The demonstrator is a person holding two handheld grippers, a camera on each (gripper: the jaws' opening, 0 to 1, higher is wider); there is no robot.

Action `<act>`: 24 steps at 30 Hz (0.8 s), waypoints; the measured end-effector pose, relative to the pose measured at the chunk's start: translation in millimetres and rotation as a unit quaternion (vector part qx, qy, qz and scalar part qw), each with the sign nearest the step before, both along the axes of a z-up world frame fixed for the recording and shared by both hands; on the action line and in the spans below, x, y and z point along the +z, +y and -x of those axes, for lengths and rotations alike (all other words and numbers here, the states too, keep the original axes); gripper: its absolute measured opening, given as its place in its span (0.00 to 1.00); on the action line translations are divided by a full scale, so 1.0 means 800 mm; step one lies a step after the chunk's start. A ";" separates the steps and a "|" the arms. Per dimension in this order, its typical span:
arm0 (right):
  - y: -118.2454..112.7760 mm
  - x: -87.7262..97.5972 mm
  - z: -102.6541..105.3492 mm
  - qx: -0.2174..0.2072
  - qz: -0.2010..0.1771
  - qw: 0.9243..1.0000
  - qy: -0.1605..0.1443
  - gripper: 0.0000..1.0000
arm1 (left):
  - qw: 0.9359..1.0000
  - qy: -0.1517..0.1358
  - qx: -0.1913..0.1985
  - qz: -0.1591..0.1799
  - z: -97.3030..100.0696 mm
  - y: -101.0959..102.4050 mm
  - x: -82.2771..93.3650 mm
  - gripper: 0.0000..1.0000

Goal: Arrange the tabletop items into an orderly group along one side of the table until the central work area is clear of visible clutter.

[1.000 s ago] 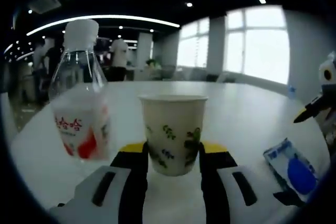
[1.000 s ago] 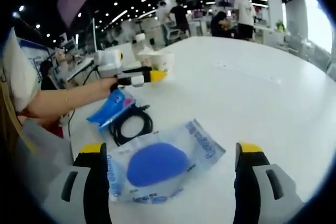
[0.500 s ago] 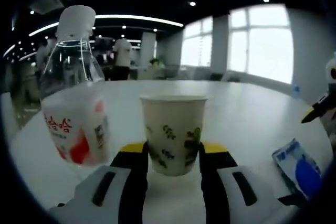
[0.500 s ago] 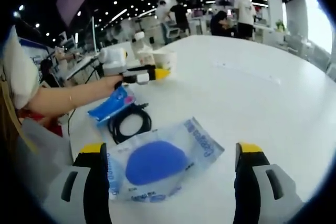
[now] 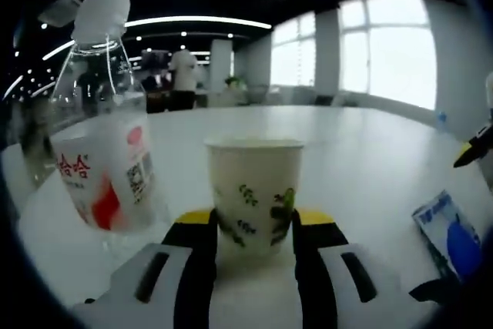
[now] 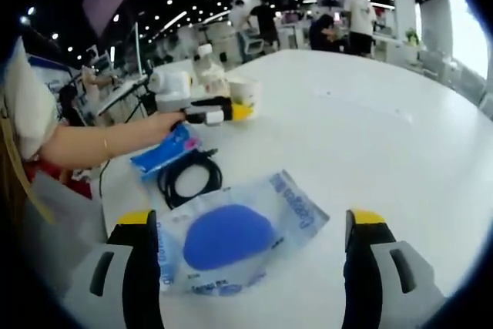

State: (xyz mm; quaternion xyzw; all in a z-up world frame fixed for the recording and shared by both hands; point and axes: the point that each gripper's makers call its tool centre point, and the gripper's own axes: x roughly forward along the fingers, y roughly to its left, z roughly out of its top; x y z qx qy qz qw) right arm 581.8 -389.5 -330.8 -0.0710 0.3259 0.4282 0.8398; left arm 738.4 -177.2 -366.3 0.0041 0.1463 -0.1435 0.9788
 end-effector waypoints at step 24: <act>0.006 0.001 0.005 0.010 -0.003 1.000 0.004 0.99 | 1.000 0.018 0.003 -0.005 0.006 0.000 -0.006 0.43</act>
